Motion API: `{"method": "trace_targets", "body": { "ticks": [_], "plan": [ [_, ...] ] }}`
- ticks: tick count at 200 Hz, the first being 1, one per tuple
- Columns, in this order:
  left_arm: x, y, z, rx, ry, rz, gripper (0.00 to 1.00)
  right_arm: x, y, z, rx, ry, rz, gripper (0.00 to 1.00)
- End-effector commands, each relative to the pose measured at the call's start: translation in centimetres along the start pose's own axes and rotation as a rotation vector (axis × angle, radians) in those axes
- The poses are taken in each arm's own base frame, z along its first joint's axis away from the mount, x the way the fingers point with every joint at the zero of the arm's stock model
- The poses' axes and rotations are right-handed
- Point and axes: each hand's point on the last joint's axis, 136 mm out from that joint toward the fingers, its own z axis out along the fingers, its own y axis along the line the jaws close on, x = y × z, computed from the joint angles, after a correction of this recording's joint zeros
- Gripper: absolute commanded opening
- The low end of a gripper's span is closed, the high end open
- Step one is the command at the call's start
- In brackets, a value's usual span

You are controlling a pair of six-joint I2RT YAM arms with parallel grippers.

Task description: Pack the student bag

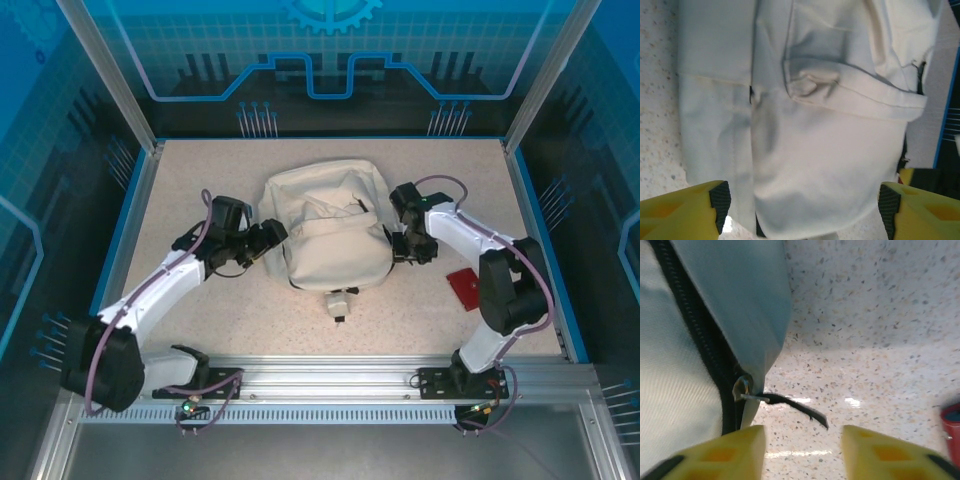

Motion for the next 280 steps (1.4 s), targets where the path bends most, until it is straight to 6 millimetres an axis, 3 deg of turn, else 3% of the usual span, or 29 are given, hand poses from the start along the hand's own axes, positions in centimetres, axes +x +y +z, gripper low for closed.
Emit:
{"method": "trace_targets", "body": {
  "ticks": [1,35,61,78,106,137,172,219,280],
  "plan": [
    [-1.4,-0.5,1.6,0.016,0.013,0.024,0.80,-2.4,1.1,-4.6,-0.053,-0.133,-0.024,0.60],
    [-1.7,-0.6,4.5,0.059,0.078,0.005,0.78,-5.5,6.5,-8.4,-0.150,-0.258,-0.143,0.65],
    [-2.7,-2.8,5.1,0.130,0.085,0.034,0.75,-8.2,9.6,-9.0,-0.244,-0.298,-0.128,0.64],
    [-3.2,-4.7,4.9,0.150,0.079,0.081,0.74,-10.1,10.2,-8.9,-0.264,-0.319,-0.085,0.63],
    [-2.9,-8.4,5.9,0.122,0.080,0.172,0.70,-12.3,10.0,-7.9,-0.351,-0.312,0.004,0.63],
    [-1.5,-11.4,9.3,0.050,0.099,0.215,0.66,-14.1,8.6,-5.9,-0.498,-0.263,0.088,0.63],
    [-0.4,-15.1,13.2,0.063,0.118,0.207,0.59,-15.4,8.0,-3.4,-0.670,-0.179,0.120,0.55],
    [0.0,-16.0,17.3,-0.003,0.108,0.148,0.46,-15.8,9.0,-1.4,-0.811,-0.088,0.131,0.51],
    [-0.3,-16.1,20.2,-0.002,0.104,0.088,0.35,-14.7,10.0,-0.2,-0.929,0.004,0.162,0.20]
  ]
}}
